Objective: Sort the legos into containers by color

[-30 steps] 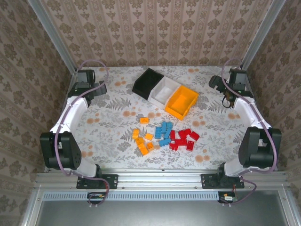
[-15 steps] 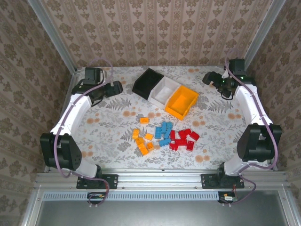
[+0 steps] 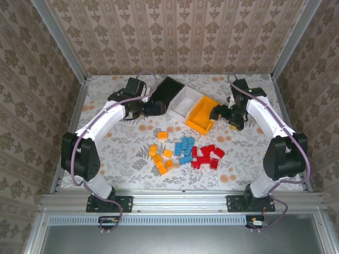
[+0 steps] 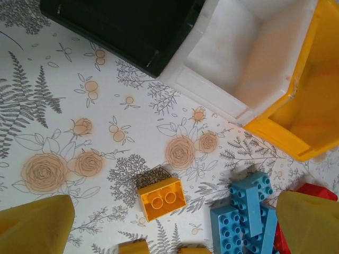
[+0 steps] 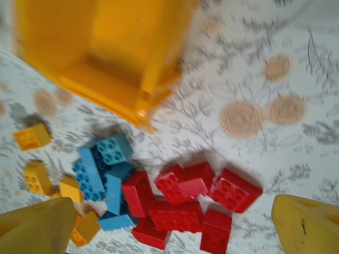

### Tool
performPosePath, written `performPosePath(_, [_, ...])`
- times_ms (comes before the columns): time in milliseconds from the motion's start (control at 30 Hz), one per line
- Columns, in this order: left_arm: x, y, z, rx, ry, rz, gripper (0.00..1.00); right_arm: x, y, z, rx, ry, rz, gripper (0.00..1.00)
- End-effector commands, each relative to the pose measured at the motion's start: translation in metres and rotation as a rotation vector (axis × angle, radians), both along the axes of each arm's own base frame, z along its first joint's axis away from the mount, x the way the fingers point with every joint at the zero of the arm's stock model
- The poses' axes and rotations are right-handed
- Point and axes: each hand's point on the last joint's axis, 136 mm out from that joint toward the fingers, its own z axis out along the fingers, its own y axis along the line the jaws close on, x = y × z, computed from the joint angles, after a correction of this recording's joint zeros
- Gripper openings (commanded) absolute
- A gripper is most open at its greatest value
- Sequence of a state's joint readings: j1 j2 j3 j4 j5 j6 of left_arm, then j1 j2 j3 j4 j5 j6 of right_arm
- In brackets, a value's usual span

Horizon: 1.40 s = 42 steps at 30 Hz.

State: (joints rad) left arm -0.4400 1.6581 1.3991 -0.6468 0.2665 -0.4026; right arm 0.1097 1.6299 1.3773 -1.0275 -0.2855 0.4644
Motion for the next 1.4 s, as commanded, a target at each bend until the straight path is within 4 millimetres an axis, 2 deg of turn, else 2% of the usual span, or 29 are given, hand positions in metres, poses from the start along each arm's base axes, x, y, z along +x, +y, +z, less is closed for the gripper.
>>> performPosePath(0, [-0.001, -0.005, 0.004, -0.019, 0.032, 0.021, 1.0, -0.001, 0.006, -0.013, 0.045, 0.035, -0.061, 0.96])
performPosePath(167, [-0.006, -0.001, -0.006, 0.015, 0.072, 0.022, 1.0, 0.016, 0.007, -0.03, 0.042, 0.038, -0.096, 0.96])
performPosePath(267, [-0.009, 0.0, -0.008, 0.023, 0.07, 0.003, 1.0, 0.019, 0.0, -0.041, -0.018, 0.072, -0.112, 0.96])
performPosePath(433, [-0.003, -0.001, -0.01, -0.006, 0.052, -0.023, 1.0, 0.03, 0.0, -0.043, -0.049, 0.044, -0.149, 0.96])
performPosePath(600, [0.002, -0.001, -0.014, -0.043, 0.045, -0.02, 1.0, 0.014, 0.011, -0.041, -0.061, 0.063, -0.122, 0.96])
performPosePath(700, [0.006, -0.002, -0.014, -0.044, 0.038, -0.03, 1.0, 0.006, 0.01, -0.037, -0.068, 0.059, -0.088, 0.96])
performPosePath(933, [0.017, -0.006, -0.018, -0.055, 0.05, -0.021, 1.0, 0.012, 0.019, -0.032, -0.035, 0.03, -0.017, 0.96])
performPosePath(1133, [0.018, -0.007, -0.026, -0.048, 0.04, -0.012, 1.0, 0.008, 0.025, -0.033, -0.02, -0.017, -0.022, 0.96])
performPosePath(1267, [0.02, -0.009, -0.031, -0.081, -0.001, 0.032, 1.0, -0.006, 0.027, -0.032, -0.048, -0.066, -0.013, 0.96])
performPosePath(1367, [0.011, -0.012, -0.03, -0.069, -0.046, 0.024, 1.0, -0.02, 0.034, -0.031, -0.056, -0.101, 0.005, 0.96])
